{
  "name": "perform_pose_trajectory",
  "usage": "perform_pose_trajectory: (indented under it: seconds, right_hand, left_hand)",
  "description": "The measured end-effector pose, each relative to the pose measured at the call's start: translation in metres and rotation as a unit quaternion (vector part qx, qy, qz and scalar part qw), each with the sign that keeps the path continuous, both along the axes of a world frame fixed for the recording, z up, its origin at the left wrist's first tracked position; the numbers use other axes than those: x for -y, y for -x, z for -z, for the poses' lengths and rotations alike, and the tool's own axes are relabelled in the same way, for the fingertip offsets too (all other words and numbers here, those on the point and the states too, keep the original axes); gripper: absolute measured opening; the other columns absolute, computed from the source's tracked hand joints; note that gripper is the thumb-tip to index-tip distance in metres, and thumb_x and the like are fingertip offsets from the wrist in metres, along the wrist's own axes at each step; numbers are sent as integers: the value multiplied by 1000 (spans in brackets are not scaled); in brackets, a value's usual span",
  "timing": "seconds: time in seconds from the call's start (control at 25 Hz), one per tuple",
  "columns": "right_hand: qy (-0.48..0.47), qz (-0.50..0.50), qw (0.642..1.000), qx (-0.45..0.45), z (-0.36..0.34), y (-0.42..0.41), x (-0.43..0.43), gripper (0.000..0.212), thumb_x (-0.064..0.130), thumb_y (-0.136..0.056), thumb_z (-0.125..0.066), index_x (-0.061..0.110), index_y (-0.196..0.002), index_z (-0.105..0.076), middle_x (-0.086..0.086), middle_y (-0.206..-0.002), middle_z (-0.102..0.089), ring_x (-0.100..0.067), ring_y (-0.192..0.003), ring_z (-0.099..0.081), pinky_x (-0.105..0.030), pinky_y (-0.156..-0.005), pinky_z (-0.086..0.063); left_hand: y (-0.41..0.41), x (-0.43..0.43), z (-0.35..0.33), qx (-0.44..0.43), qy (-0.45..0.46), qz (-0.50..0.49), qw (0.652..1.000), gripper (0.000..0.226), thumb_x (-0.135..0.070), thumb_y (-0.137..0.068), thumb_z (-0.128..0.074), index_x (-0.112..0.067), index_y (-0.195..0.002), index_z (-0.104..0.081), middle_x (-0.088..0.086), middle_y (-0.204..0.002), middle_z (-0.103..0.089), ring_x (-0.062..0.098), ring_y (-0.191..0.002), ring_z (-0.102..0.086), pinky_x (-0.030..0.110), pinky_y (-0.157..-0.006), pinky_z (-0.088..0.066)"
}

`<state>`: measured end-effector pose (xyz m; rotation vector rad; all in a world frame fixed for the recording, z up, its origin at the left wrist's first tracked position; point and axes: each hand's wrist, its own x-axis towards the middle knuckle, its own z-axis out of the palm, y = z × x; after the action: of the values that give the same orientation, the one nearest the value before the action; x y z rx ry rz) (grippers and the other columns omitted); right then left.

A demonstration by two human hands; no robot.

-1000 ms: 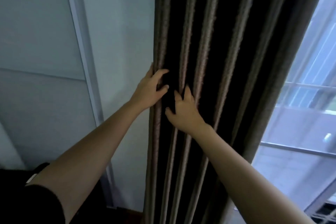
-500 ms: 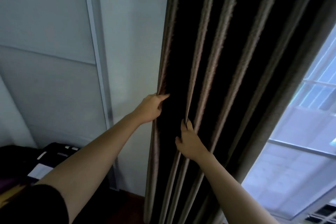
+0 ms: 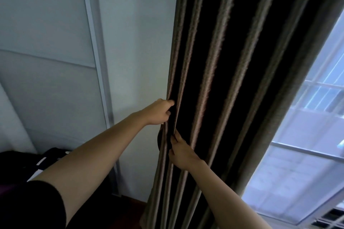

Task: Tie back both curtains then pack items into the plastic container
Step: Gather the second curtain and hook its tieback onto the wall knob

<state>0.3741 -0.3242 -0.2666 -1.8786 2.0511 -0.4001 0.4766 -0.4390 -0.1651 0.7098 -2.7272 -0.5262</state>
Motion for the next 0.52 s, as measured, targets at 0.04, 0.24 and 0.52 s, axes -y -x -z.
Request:
perform_pose_trajectory:
  seconds: [0.04,0.24,0.52]
  right_hand:
    - [2,0,1000,-4,-1,-2,0,67,18,-95,-42,10,-150,-3,-6,-158,16,-31,-145,-12,-32,-117,-21]
    - [-21,-23,999,-19,-4,-4,-5,69,35,-94,-49,11,-149,-16,-10,-159,6,-32,-144,-12,-33,-116,-19]
    - [408,220,883,-72,-47,33,-7,43,25,-82,-64,17,-124,-59,-25,-151,-21,-36,-136,-27,-32,-109,-20]
  left_hand:
    - [0,-2,-1,-6,-22,1,1000,7,-3,-89,-47,-1,-92,-52,4,-67,-51,16,-56,-50,28,-54,-41]
    - [5,-7,5,-55,-7,-17,998,27,-28,-90,-58,-2,-84,-54,6,-73,-58,17,-61,-56,30,-58,-45]
    - [5,-6,3,-31,75,-1,997,9,-7,-91,-49,-1,-85,-51,11,-76,-54,20,-66,-52,24,-59,-35]
